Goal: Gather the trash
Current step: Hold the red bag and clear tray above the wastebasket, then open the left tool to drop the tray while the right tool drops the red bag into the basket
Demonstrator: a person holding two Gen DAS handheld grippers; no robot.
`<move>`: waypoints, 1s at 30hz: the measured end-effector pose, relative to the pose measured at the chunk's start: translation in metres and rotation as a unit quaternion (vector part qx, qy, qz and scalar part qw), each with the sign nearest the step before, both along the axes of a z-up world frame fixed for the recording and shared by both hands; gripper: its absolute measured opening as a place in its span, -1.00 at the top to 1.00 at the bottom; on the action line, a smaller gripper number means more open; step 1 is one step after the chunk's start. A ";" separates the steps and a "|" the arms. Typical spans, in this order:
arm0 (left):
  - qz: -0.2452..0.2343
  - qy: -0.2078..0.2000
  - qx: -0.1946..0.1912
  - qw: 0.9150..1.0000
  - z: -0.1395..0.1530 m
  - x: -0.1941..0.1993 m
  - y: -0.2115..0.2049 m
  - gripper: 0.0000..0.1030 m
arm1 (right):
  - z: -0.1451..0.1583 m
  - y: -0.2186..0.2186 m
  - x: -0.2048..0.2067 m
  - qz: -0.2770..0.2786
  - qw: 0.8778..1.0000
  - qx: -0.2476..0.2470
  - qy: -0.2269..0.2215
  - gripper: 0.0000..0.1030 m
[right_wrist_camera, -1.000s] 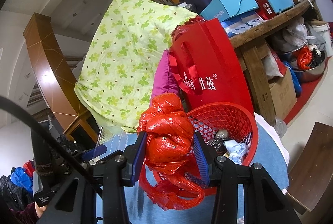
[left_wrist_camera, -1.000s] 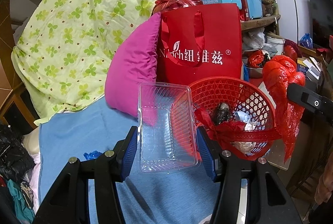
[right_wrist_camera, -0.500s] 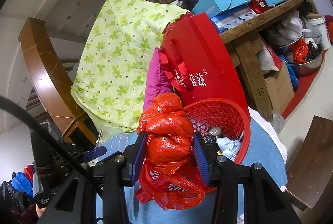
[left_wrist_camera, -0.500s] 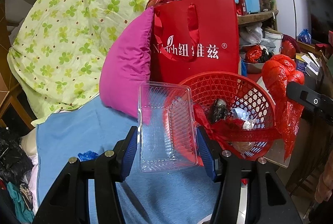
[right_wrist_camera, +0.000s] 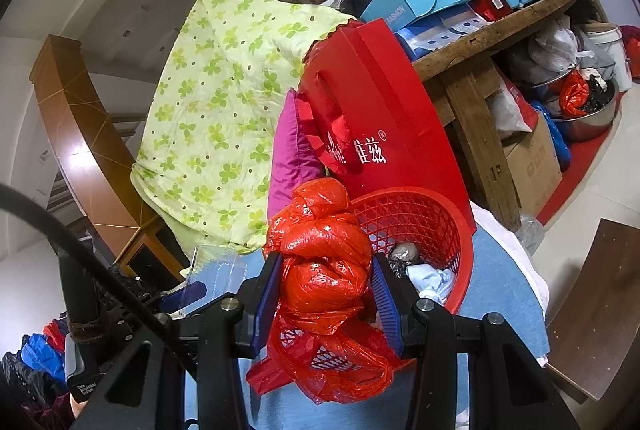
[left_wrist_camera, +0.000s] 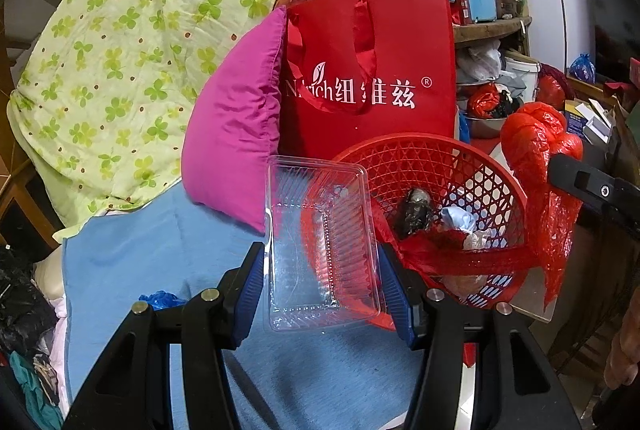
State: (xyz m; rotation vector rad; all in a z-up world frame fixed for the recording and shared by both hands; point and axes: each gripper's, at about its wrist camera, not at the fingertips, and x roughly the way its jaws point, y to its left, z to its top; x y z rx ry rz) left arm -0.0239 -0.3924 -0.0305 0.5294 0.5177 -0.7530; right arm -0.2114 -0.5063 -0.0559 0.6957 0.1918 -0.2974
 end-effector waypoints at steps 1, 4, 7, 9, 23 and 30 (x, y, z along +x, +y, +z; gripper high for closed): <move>0.000 0.001 0.000 1.000 -0.001 0.001 -0.001 -0.12 | 0.000 -0.001 0.001 -0.001 1.000 -0.001 0.000 0.08; -0.002 0.002 0.000 1.000 -0.002 0.002 -0.003 -0.12 | 0.001 -0.003 0.002 -0.002 1.000 -0.003 0.001 0.08; -0.004 0.005 0.000 1.000 -0.003 0.004 -0.005 -0.12 | 0.002 -0.004 0.004 -0.004 1.000 -0.007 0.002 0.08; -0.005 0.006 0.000 1.000 -0.005 0.006 -0.007 -0.12 | 0.003 -0.005 0.006 -0.004 1.000 -0.008 0.003 0.08; -0.054 0.072 -0.037 0.995 -0.009 0.026 -0.027 -0.13 | 0.010 -0.029 0.029 -0.025 1.000 -0.019 -0.002 0.08; -0.104 0.148 -0.073 0.981 -0.021 0.038 -0.039 -0.16 | 0.008 -0.053 0.045 -0.049 0.999 -0.003 -0.012 0.05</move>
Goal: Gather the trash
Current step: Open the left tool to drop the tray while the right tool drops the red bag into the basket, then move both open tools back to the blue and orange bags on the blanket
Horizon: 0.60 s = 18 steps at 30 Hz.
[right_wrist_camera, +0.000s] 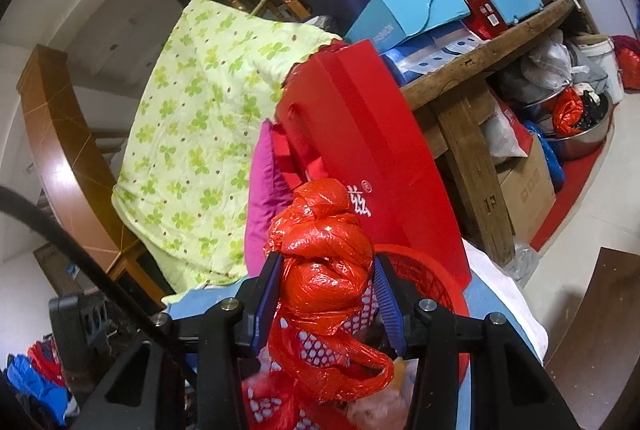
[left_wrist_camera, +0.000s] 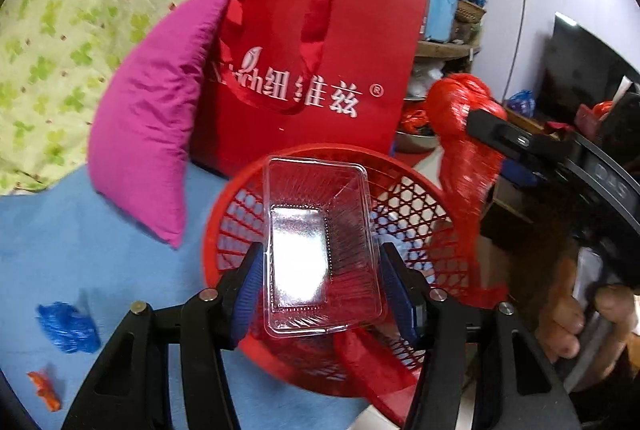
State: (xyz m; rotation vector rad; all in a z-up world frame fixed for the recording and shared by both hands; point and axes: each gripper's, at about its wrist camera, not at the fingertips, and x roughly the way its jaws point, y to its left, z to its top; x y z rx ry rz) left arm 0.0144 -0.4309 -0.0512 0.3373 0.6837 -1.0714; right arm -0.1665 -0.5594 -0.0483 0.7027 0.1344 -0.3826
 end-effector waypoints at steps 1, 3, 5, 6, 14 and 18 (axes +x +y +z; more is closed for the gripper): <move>-0.004 0.008 -0.004 1.000 -0.002 0.001 -0.001 -0.18 | -0.002 -0.003 0.003 -0.004 1.000 0.003 0.000 0.01; -0.013 0.028 -0.009 0.999 -0.008 0.004 -0.002 -0.37 | -0.009 -0.009 0.008 -0.013 1.000 0.018 0.001 -0.24; -0.005 0.033 -0.008 0.999 -0.011 0.008 0.001 -0.45 | -0.015 -0.012 0.010 -0.012 0.999 0.036 -0.004 -0.43; -0.002 0.034 -0.006 0.999 -0.013 0.009 0.003 -0.45 | -0.019 -0.013 0.011 -0.009 0.999 0.045 -0.003 -0.43; 0.026 0.008 0.008 1.000 -0.014 0.014 0.050 -0.49 | -0.028 0.001 -0.009 -0.006 0.999 0.045 0.006 -0.43; 0.045 -0.025 0.031 0.998 -0.016 0.009 0.076 -0.50 | -0.030 0.007 -0.027 -0.012 0.999 0.050 0.010 -0.43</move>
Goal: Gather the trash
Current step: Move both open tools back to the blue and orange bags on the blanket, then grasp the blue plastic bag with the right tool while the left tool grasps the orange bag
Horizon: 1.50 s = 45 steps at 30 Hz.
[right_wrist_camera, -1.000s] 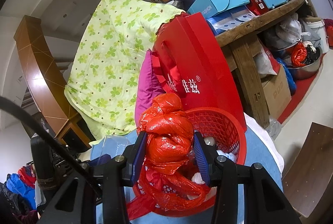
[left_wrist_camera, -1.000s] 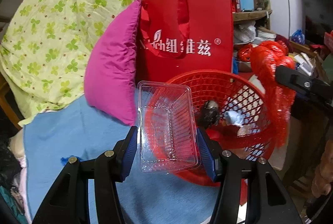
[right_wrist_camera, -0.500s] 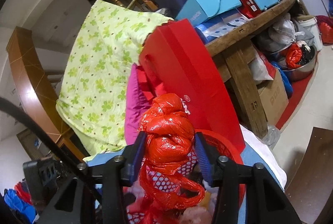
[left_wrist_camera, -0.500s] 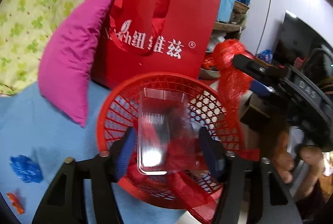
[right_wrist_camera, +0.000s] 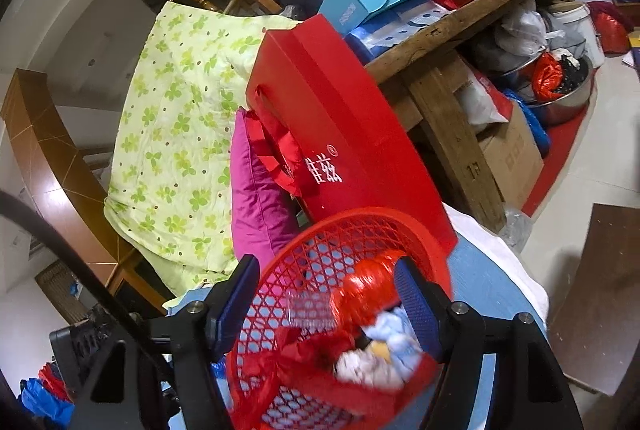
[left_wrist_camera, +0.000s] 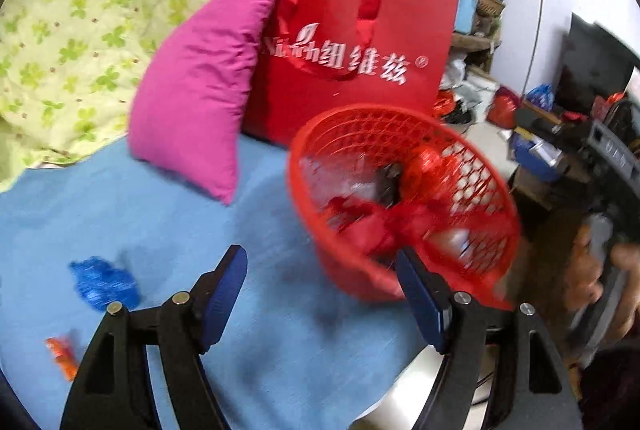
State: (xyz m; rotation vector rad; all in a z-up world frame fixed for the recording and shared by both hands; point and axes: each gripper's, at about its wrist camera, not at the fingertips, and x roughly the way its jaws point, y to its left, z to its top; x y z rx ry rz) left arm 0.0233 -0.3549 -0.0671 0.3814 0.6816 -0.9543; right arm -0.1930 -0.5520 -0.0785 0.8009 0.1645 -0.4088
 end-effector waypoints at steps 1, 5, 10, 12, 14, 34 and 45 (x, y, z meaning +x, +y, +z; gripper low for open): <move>0.005 -0.009 0.005 1.000 0.000 -0.002 0.011 -0.50 | 0.001 0.002 -0.004 -0.002 1.000 0.001 0.000 -0.43; 0.022 -0.034 0.018 0.999 -0.001 -0.009 0.041 -0.51 | 0.013 0.010 -0.018 -0.005 1.000 -0.008 -0.005 -0.43; 0.065 -0.061 0.030 0.996 -0.001 -0.008 0.085 -0.52 | 0.043 0.028 -0.024 0.002 0.999 -0.039 -0.023 -0.43; 0.093 -0.064 0.029 0.993 0.000 -0.002 0.108 -0.52 | 0.054 0.038 -0.024 0.010 0.998 -0.053 -0.028 -0.43; 0.122 -0.066 0.029 0.990 0.000 0.006 0.133 -0.52 | 0.065 0.050 -0.020 0.022 0.997 -0.067 -0.032 -0.43; 0.305 -0.004 0.029 0.952 -0.048 0.080 0.300 -0.53 | 0.063 0.187 0.162 0.254 0.956 -0.134 0.052 -0.46; 0.300 0.042 0.005 0.953 -0.067 0.143 0.278 -0.53 | -0.019 0.214 0.302 0.333 0.928 -0.105 0.134 -0.46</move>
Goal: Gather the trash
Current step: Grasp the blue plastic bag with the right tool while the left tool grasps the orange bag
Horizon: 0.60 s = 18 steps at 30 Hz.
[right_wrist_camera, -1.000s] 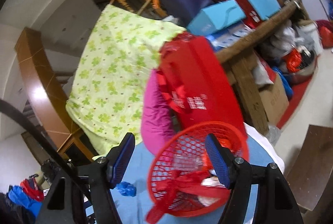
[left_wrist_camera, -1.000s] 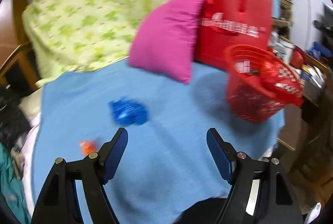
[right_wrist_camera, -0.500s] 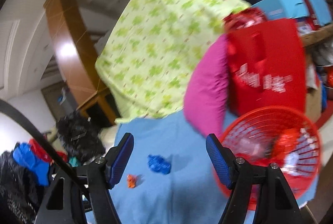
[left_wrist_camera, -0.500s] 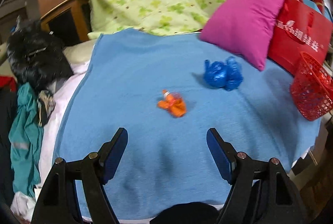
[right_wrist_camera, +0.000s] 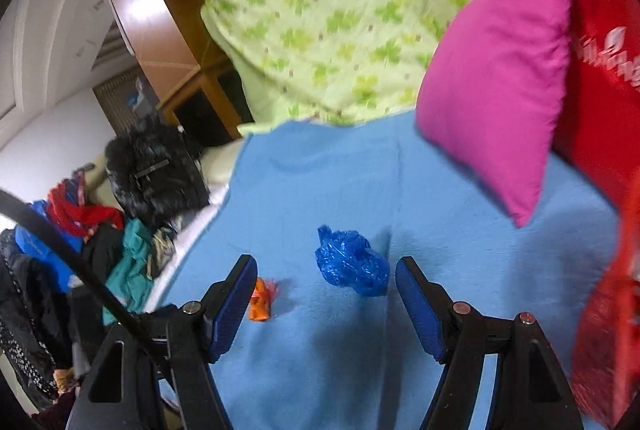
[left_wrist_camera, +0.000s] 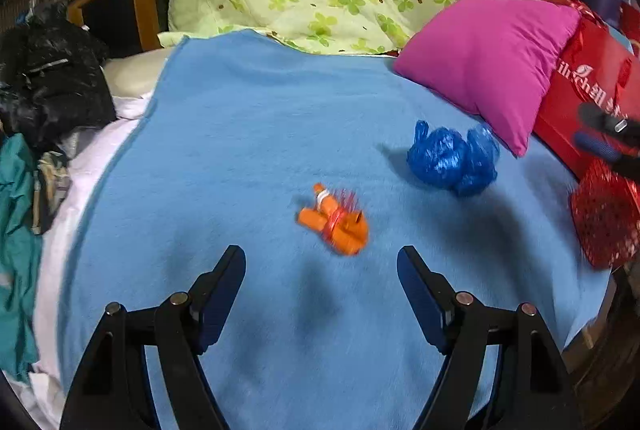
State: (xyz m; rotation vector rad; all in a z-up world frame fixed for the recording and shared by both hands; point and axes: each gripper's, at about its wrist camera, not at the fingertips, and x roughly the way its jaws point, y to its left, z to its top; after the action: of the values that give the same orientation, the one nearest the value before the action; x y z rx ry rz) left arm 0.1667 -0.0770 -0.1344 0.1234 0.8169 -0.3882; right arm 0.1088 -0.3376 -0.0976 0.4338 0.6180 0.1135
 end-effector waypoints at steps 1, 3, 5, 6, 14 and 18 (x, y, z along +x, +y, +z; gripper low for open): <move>0.001 0.004 -0.003 1.000 -0.002 0.005 -0.003 -0.53 | -0.009 0.000 0.014 0.003 1.000 0.003 0.009 -0.46; 0.006 0.019 -0.014 1.000 -0.007 0.020 -0.009 -0.53 | -0.025 0.001 0.037 0.013 1.000 0.007 0.023 -0.45; 0.011 0.032 -0.025 0.999 -0.013 0.034 -0.016 -0.53 | -0.042 0.003 0.060 0.016 0.999 0.006 0.036 -0.45; 0.014 0.037 -0.028 0.999 -0.016 0.039 -0.018 -0.53 | -0.051 0.004 0.071 0.017 0.999 0.010 0.043 -0.45; 0.020 0.106 -0.023 0.994 -0.054 0.070 -0.032 0.34 | -0.094 0.011 0.106 0.026 0.997 0.028 0.071 0.11; 0.031 0.116 -0.029 0.992 -0.055 0.063 -0.026 0.47 | -0.076 0.011 0.078 0.020 0.998 0.019 0.052 0.22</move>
State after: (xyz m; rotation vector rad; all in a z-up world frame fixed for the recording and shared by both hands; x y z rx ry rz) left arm 0.2301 -0.1028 -0.1892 -0.0018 1.0356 -0.3720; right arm 0.1868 -0.3270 -0.1733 0.4657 0.7274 0.1417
